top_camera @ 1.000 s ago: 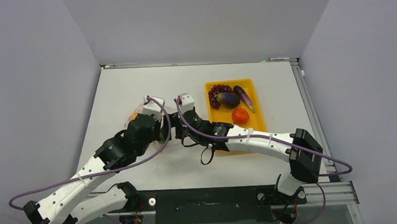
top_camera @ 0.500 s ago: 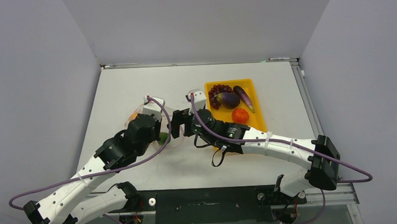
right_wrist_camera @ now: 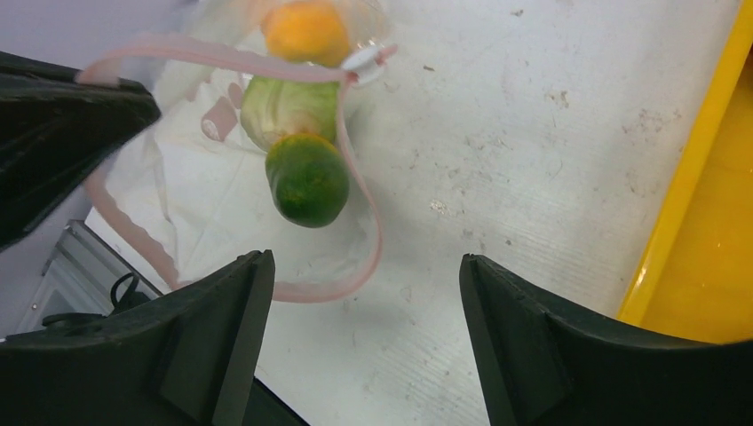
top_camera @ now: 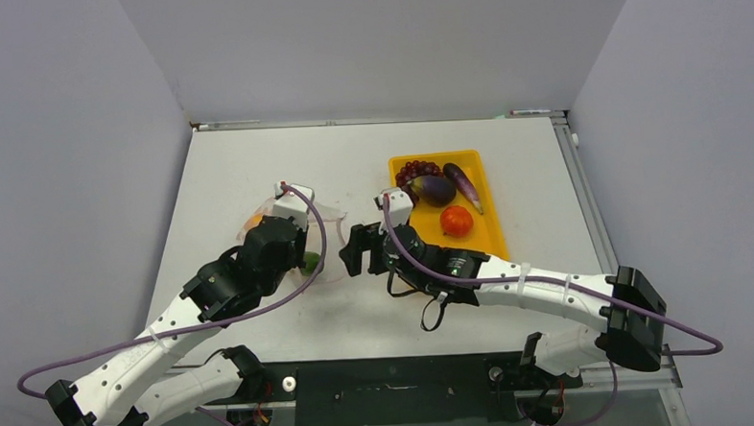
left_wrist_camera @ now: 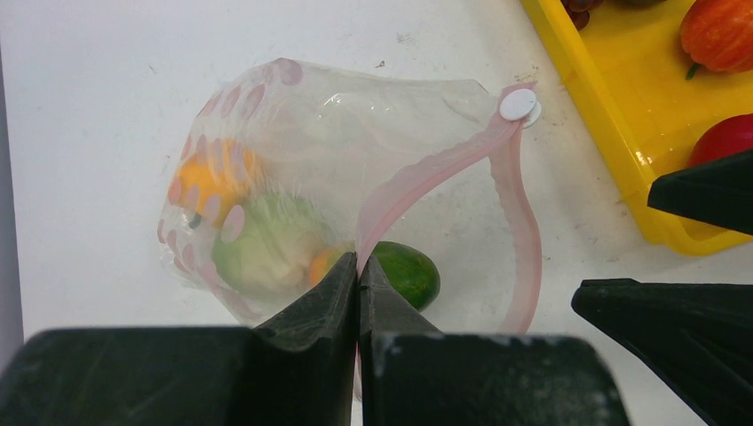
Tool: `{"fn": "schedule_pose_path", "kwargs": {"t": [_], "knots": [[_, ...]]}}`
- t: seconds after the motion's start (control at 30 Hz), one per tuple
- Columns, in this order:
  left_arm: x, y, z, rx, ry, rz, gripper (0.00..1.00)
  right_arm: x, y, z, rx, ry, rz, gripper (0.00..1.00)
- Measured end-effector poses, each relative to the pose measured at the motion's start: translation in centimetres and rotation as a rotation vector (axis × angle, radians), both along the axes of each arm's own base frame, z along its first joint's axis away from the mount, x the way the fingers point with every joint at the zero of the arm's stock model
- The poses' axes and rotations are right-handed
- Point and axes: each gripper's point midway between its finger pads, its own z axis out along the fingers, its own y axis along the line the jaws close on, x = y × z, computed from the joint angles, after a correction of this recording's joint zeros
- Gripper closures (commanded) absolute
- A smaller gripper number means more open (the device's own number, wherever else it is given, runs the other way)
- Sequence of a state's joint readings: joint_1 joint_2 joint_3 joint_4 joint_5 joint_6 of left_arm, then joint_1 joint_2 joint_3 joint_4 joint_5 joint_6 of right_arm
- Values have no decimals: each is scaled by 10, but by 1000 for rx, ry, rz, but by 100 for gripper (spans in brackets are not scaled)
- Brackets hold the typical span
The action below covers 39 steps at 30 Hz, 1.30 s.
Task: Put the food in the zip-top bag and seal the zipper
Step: Place the fake fruit in the zipper food storage bag, then adjust the zipper food storage bag at the center of the board.
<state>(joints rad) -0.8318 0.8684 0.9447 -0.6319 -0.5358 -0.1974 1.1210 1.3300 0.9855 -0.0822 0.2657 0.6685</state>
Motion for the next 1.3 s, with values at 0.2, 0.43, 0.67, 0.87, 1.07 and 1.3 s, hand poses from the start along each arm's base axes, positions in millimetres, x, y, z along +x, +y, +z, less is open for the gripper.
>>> {"fn": "schedule_pose_path", "kwargs": {"t": [0.2,0.43,0.67,0.87,1.07,1.3], "knots": [[0,0,0,0,0,0,100,-6,-6,-30,11,73,-33,28],[0,0,0,-1,1,-2,100,-4,4,-29,101,105,-63,33],[0,0,0,-1,1,-2,100,0,17,-52,127,157,-89,41],[0,0,0,-1,1,-2,100,1,24,-70,138,196,-105,48],[0,0,0,-1,1,-2,100,3,33,-80,164,219,-114,56],[0,0,0,-1,1,-2,100,3,40,-86,187,244,-112,75]]}}
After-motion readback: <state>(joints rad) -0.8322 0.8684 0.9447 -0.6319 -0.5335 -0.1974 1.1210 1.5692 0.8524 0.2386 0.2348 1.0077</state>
